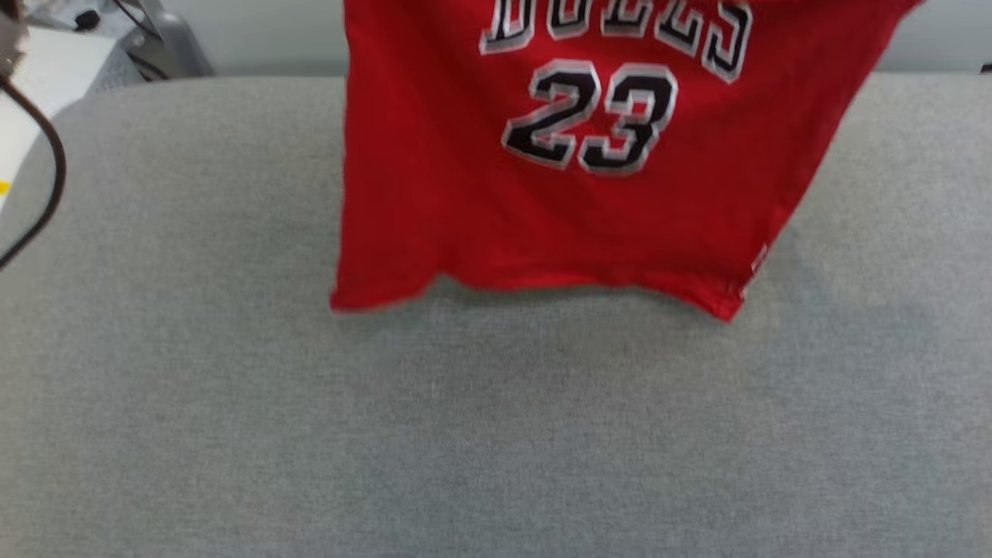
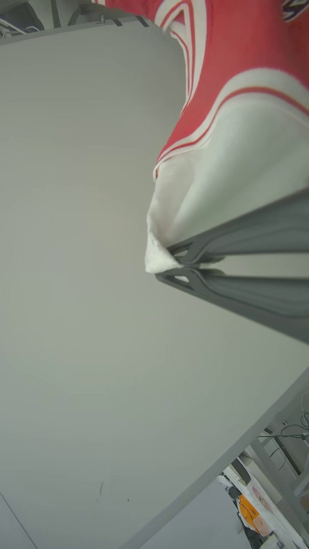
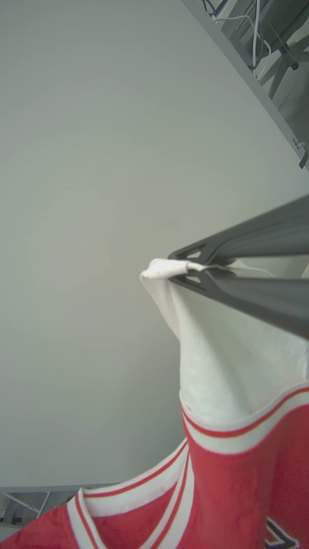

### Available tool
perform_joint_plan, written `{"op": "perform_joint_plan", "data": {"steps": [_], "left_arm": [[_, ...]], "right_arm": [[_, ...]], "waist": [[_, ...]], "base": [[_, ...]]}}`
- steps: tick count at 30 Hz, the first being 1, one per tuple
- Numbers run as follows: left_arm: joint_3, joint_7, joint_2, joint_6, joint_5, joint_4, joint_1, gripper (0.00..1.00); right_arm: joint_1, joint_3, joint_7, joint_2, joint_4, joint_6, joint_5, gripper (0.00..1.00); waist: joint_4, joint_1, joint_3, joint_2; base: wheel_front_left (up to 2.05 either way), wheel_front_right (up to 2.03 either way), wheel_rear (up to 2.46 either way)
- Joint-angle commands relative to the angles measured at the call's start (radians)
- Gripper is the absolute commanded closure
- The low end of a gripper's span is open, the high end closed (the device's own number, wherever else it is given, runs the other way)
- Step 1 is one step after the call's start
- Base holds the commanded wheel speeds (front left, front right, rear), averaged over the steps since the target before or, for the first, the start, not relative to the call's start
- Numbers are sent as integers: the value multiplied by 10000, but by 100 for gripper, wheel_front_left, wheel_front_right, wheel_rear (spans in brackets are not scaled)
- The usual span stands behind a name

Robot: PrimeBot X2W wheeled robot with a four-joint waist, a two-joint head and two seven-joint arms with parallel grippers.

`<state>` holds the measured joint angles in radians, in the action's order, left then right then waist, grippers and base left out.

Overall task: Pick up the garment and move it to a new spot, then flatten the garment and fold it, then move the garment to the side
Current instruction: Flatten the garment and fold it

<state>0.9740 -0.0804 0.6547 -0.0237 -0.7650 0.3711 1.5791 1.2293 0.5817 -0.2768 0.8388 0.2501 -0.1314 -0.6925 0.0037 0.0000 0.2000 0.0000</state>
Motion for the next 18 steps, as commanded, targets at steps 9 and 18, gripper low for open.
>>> {"op": "perform_joint_plan", "data": {"steps": [9, 18], "left_arm": [[-323, 433, -924, 271, 692, 1423, 2052, 100], [-540, 759, -1067, 727, 1125, 1428, 3097, 100]], "right_arm": [[3761, 1120, 807, -806, 2431, 7, 766, 100], [6238, 1671, 2324, -1825, 4702, 7, 1550, 100]], "waist": [[-181, 0, 2563, 0], [-258, 0, 3523, 0]], "base": [[0, 0, 0], [0, 0, 0]]}}
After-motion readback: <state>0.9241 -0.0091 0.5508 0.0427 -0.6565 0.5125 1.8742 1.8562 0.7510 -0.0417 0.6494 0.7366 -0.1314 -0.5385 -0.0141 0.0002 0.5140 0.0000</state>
